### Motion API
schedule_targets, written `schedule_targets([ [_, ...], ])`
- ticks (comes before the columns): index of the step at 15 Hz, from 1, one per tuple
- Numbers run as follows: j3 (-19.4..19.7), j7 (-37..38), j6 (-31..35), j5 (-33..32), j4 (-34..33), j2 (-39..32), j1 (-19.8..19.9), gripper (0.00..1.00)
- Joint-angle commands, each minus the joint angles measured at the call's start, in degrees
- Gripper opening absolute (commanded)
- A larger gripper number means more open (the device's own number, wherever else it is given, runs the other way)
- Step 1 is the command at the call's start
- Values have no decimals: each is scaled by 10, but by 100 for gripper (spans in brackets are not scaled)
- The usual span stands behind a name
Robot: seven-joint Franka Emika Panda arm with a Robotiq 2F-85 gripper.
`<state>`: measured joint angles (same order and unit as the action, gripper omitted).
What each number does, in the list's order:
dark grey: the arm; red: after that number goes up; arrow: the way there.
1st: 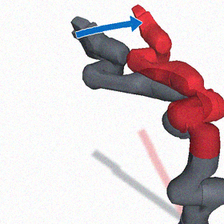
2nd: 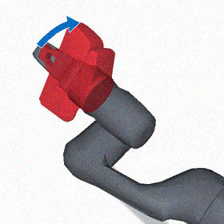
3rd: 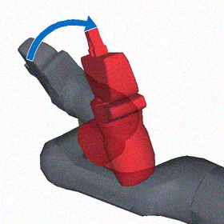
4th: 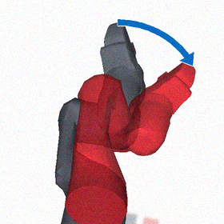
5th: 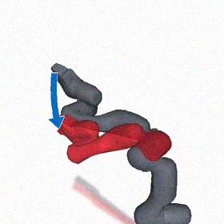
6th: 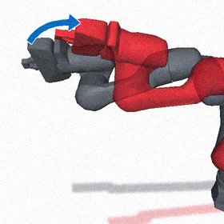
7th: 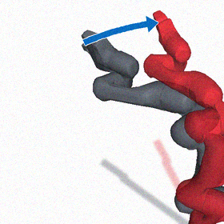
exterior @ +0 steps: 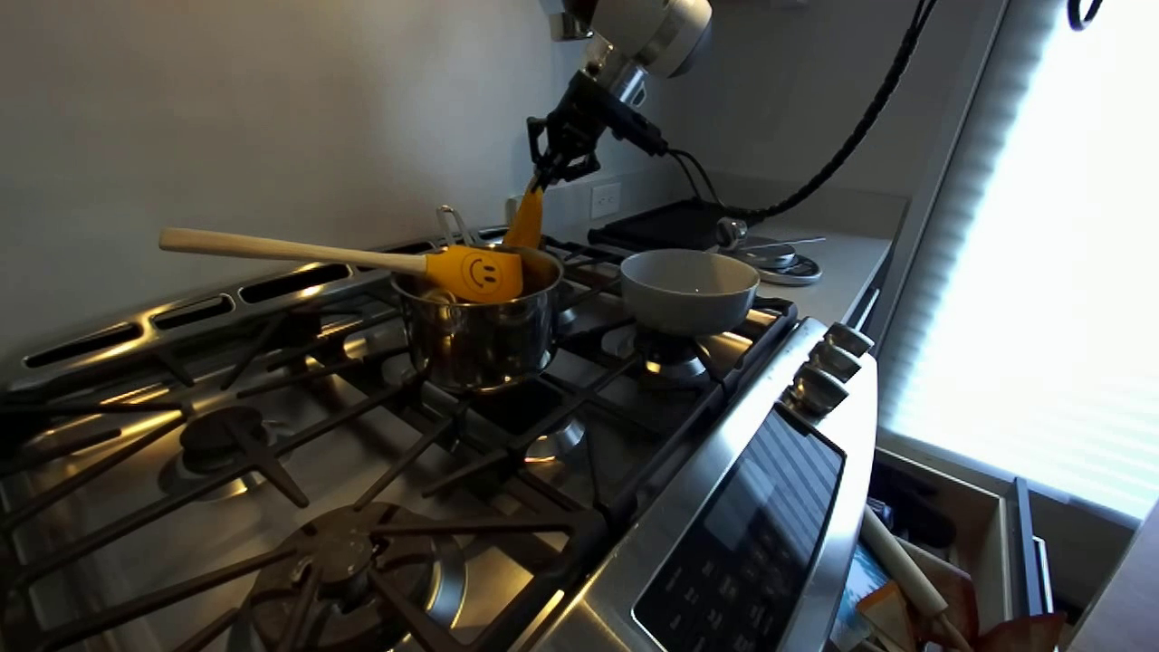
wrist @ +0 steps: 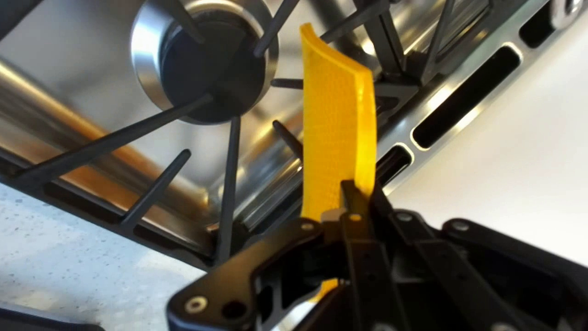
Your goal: Move the rubber placemat from the right rear plate onto the left front plate of the stove
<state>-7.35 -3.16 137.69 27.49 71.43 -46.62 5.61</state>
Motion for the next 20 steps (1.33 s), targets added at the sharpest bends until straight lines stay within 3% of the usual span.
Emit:
schedule_targets([
  [1,32,77,48,-60,137,105,-58,1],
  [5,106,258,82,-166,237,194,-151,1],
  [9,172,428,48,-320,328,283,-233,1],
  [13,154,497,-6,-418,381,347,-225,1],
  [16,127,466,-6,-422,414,377,-196,1],
  [20,95,409,-23,-379,449,404,-166,1],
])
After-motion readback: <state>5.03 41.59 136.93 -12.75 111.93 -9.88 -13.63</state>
